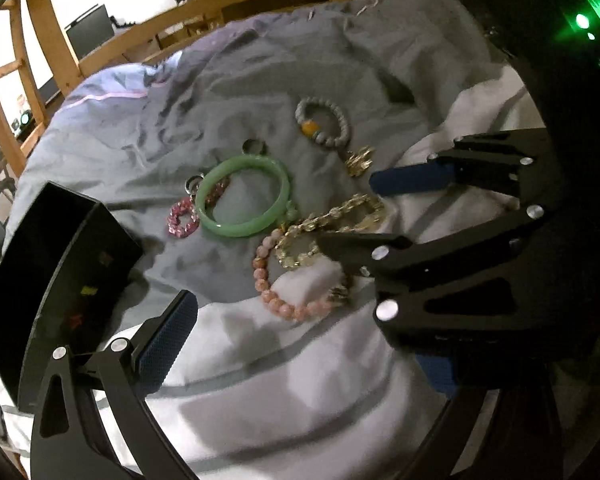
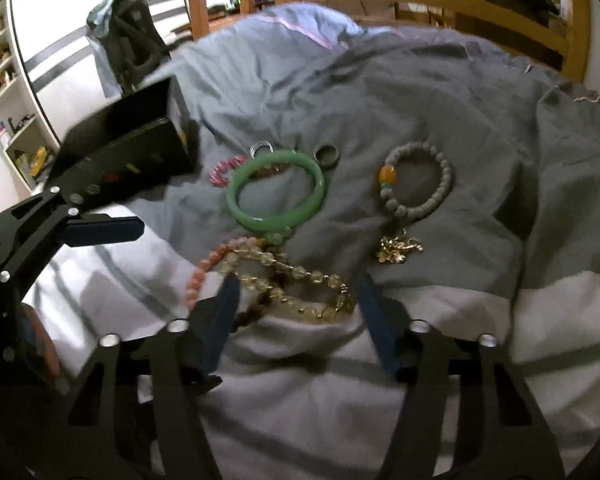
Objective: Organize jewelry
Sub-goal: 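Grasp the pink beaded bracelet with the left gripper while the right gripper grasps the gold chain bracelet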
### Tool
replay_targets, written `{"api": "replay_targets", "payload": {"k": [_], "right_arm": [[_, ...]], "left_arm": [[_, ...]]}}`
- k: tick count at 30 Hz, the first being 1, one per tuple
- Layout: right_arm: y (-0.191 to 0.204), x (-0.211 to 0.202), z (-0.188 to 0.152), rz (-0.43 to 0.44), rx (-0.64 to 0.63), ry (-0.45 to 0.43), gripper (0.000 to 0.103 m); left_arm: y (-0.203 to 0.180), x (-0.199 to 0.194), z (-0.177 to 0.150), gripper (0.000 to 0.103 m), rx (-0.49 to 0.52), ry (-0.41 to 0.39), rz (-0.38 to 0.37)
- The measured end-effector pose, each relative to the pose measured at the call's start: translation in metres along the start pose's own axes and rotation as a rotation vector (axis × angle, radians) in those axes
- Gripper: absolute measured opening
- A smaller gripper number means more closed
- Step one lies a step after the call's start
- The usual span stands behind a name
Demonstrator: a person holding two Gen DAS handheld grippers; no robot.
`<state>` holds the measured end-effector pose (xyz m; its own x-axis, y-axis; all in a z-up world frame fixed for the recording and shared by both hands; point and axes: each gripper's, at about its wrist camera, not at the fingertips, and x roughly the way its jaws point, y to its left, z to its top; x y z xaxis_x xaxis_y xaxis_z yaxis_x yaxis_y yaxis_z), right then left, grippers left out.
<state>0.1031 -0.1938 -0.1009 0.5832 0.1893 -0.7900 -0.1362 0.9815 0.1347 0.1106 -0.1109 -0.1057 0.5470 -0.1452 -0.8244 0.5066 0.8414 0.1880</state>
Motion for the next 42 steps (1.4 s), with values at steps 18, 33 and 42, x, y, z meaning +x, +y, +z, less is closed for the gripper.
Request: {"api": "replay_targets", "payload": {"k": [18,33,42], "right_arm": [[-0.031,-0.026,0.013,0.066,0.183,-0.126,0.009],[-0.036,-0.037,0.017,0.078,0.214,-0.187,0.009],[-0.035,-0.035,0.015,0.077,0.207,-0.17,0.009]], "left_arm": [[0.018,0.008,0.003,0.031,-0.123,0.05,-0.154],[0.032,0.009,0.008,0.014,-0.199,0.031,-0.199],[0.032,0.011,0.001,0.076,-0.195,0.059,-0.13]]}}
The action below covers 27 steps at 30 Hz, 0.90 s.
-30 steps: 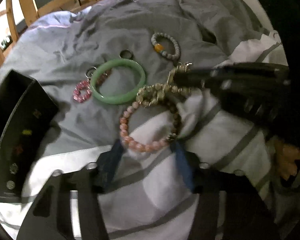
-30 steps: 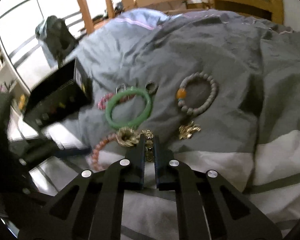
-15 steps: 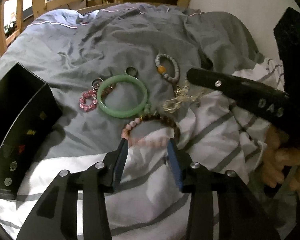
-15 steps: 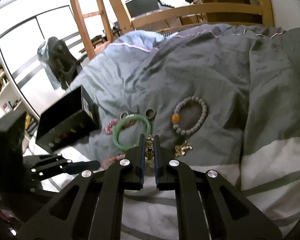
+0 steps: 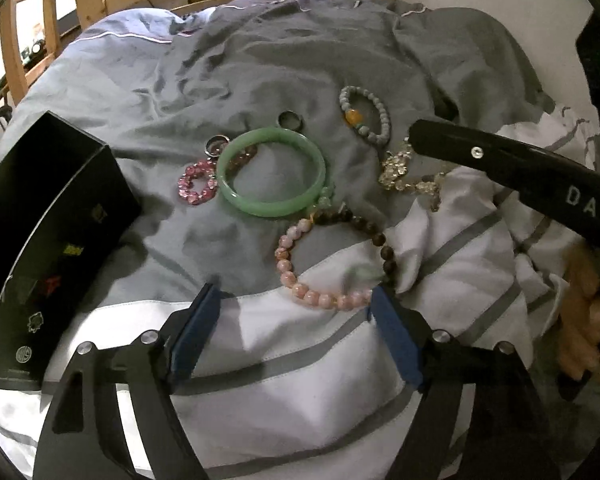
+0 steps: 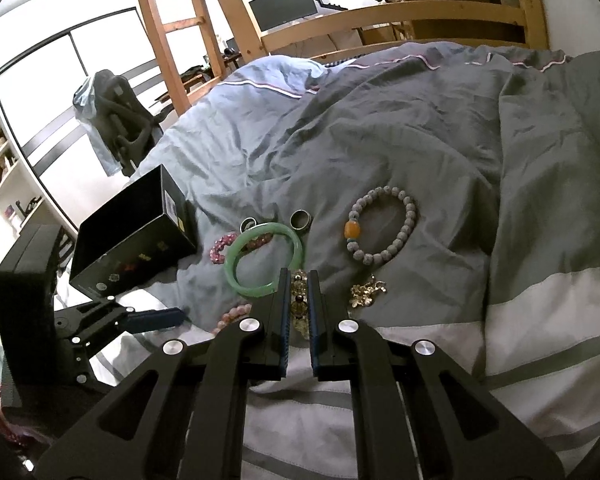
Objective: Organize jewelry
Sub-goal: 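Grasp the pink beaded bracelet with the left gripper while the right gripper grasps the gold chain bracelet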
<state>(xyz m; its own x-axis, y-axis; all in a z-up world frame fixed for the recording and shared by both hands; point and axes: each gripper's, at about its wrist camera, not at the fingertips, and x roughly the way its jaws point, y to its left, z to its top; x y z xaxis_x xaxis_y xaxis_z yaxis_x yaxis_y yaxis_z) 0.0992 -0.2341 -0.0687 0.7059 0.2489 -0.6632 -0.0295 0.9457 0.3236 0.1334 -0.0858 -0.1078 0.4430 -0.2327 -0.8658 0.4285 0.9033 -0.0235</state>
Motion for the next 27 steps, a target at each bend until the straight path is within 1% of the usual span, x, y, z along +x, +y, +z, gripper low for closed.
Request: {"api": "replay_targets", "payload": {"k": [1,3,4,5,6,7,8,9,13,16,17,18,19,20,21,22,23,24,25,26,27], "right_arm": [[0.001,0.001,0.0,0.0,-0.002,0.004,0.009],[0.002,0.001,-0.001,-0.005,-0.013,0.006,0.009],[0.003,0.002,-0.001,-0.005,-0.018,0.008,0.009],[0.004,0.002,-0.001,-0.004,-0.02,0.009,0.009],[0.004,0.002,-0.001,-0.003,-0.022,0.009,0.009],[0.004,0.002,-0.001,-0.004,-0.023,0.008,0.009],[0.004,0.002,-0.001,-0.004,-0.022,0.009,0.009],[0.004,0.002,-0.002,-0.004,-0.021,0.009,0.009],[0.004,0.002,-0.002,-0.003,-0.022,0.009,0.009],[0.005,0.002,-0.001,-0.003,-0.026,0.009,0.009],[0.005,0.002,-0.001,-0.002,-0.025,0.01,0.009],[0.005,0.002,-0.001,-0.002,-0.026,0.012,0.009],[0.006,0.002,-0.002,-0.003,-0.03,0.015,0.009],[0.006,0.002,-0.002,-0.003,-0.032,0.016,0.009],[0.007,0.003,-0.002,-0.003,-0.035,0.018,0.009],[0.009,0.003,-0.002,-0.003,-0.04,0.02,0.009],[0.009,0.003,-0.003,-0.004,-0.044,0.021,0.009],[0.01,0.003,-0.003,-0.007,-0.05,0.021,0.009],[0.01,0.003,-0.003,-0.009,-0.053,0.021,0.009],[0.01,0.003,-0.003,-0.011,-0.054,0.02,0.009],[0.01,0.003,-0.003,-0.012,-0.053,0.019,0.009]], "left_arm": [[-0.001,0.001,0.001,0.073,0.004,0.005,-0.015],[-0.003,0.004,0.0,0.057,0.016,0.016,-0.035],[-0.003,0.007,0.001,0.042,0.017,0.032,-0.052],[-0.001,0.009,0.001,0.035,0.011,0.039,-0.059],[0.001,0.009,0.001,0.031,0.005,0.033,-0.055],[0.003,0.007,0.003,0.022,0.001,0.026,-0.055],[0.005,0.006,0.005,0.006,-0.009,0.018,-0.054],[0.008,0.003,0.006,0.002,-0.03,0.008,-0.057],[0.021,-0.007,0.012,0.001,-0.084,-0.039,-0.064],[0.027,-0.01,0.015,0.001,-0.12,-0.052,-0.087],[0.026,-0.008,0.015,0.002,-0.125,-0.043,-0.094],[0.027,-0.004,0.015,0.005,-0.136,-0.022,-0.102],[0.027,0.0,0.012,0.028,-0.145,-0.003,-0.11],[0.026,0.005,0.013,0.072,-0.153,0.004,-0.118],[0.026,0.004,0.011,0.085,-0.155,-0.01,-0.112],[0.023,0.005,0.013,0.085,-0.142,-0.037,-0.093],[0.019,0.008,0.016,0.077,-0.118,-0.039,-0.077],[0.018,0.013,0.018,0.066,-0.104,-0.028,-0.075],[0.019,0.019,0.019,0.035,-0.106,-0.008,-0.077],[0.022,0.026,0.019,0.017,-0.119,0.019,-0.083],[0.027,0.031,0.018,0.015,-0.146,0.034,-0.105]]}}
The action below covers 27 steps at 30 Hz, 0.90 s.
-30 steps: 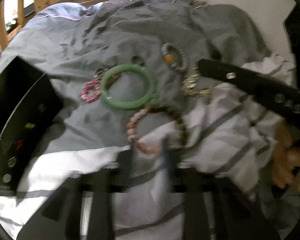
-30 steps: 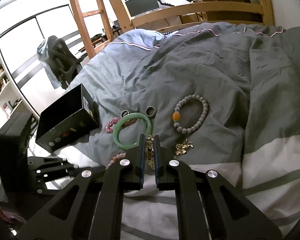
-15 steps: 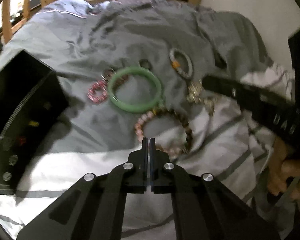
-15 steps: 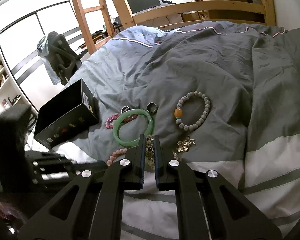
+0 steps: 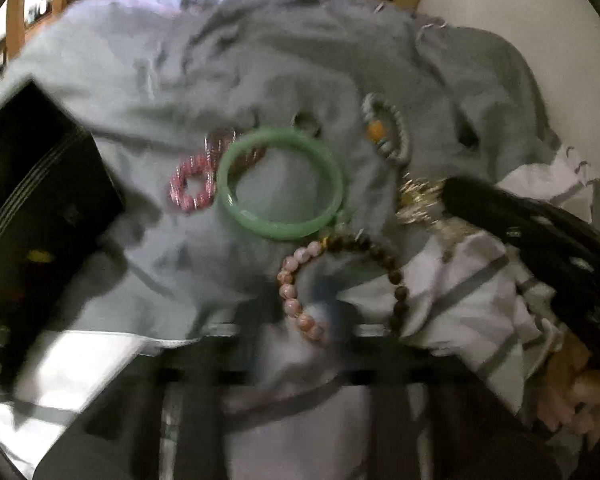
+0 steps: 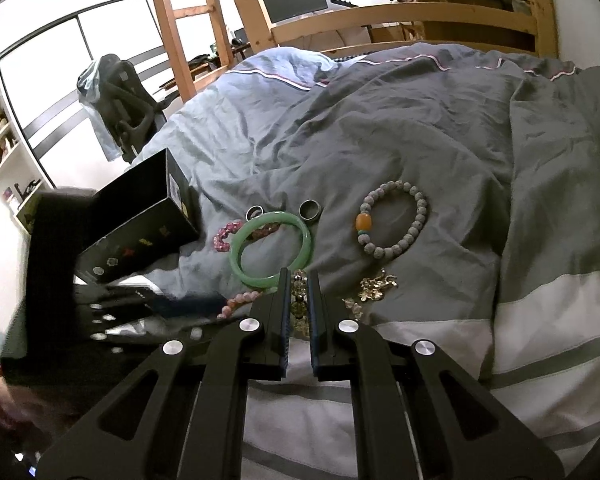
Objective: Organize jewelry
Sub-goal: 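Grasp the pink beaded bracelet with the left gripper while the right gripper grasps the gold chain bracelet, then carry both bracelets over the black box and open both grippers to drop them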
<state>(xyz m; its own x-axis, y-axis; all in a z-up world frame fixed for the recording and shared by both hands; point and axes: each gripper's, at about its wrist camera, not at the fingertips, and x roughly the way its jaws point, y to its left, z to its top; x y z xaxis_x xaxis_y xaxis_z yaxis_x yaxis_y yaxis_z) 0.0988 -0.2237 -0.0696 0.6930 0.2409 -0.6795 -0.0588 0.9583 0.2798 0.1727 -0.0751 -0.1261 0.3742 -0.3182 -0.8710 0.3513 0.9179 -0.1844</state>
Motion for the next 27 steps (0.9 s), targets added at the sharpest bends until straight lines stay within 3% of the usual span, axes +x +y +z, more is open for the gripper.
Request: {"api": "replay_targets", "payload": {"k": [5,10,17,23,27], "right_arm": [[-0.002,-0.001,0.001,-0.001,0.007,-0.01,0.009],[0.0,-0.007,0.003,0.007,-0.005,-0.043,0.009],[0.008,-0.028,0.008,0.034,-0.028,-0.138,0.009],[0.02,-0.04,0.016,0.086,-0.045,-0.18,0.009],[0.026,-0.047,0.024,0.165,-0.003,-0.177,0.009]], "left_arm": [[-0.006,-0.025,0.007,0.008,0.02,-0.068,0.029],[-0.008,-0.065,0.013,0.008,0.017,-0.156,0.012],[0.004,-0.094,0.013,0.008,-0.014,-0.201,0.034],[0.011,-0.126,0.009,0.008,-0.011,-0.243,0.071],[0.019,-0.144,0.008,0.008,-0.009,-0.259,0.091]]}}
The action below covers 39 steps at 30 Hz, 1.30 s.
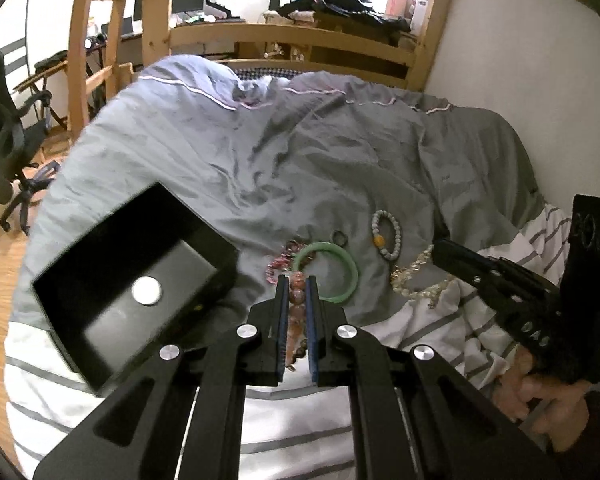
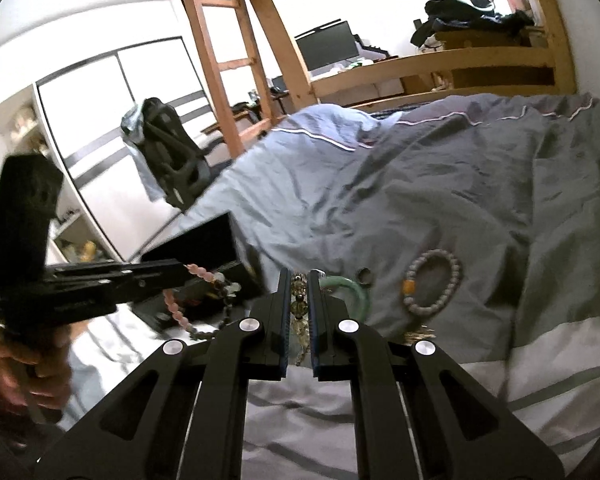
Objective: Organize jewelry
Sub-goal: 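Carry both bracelets over the black box and open both grippers to drop them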
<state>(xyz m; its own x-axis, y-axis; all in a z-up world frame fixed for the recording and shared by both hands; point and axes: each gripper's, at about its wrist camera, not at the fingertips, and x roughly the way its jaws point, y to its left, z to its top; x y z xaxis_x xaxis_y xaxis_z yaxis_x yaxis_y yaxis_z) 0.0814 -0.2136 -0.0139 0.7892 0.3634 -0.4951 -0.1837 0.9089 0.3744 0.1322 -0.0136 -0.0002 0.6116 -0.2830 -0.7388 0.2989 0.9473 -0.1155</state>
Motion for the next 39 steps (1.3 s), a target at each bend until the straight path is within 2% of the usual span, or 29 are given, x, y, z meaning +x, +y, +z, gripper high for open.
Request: {"api": "replay_targets", "payload": {"k": [4,11,23,31,39], "right_arm": [[0.012,-0.003,0.008,0.027,0.011,0.008,0.009],[0.038,0.009,0.013,0.007,-0.047,0.014,0.009],[0.098,0.047,0.04,0.033,-0.123,-0.002,0.009],[0.133,0.077,0.055,0.077,-0.162,0.008,0.009],[0.152,0.117,0.044,0.086,-0.183,0.08,0.009]], "left_arm": [[0.016,-0.01,0.004,0.008,-0.021,-0.013,0.014],[0.05,-0.03,0.008,0.008,-0.064,-0.051,0.017],[0.109,-0.045,0.007,0.008,-0.166,-0.126,0.143],[0.142,-0.043,0.005,0.008,-0.251,-0.115,0.144],[0.156,-0.033,-0.001,0.008,-0.3,-0.059,0.17]]}}
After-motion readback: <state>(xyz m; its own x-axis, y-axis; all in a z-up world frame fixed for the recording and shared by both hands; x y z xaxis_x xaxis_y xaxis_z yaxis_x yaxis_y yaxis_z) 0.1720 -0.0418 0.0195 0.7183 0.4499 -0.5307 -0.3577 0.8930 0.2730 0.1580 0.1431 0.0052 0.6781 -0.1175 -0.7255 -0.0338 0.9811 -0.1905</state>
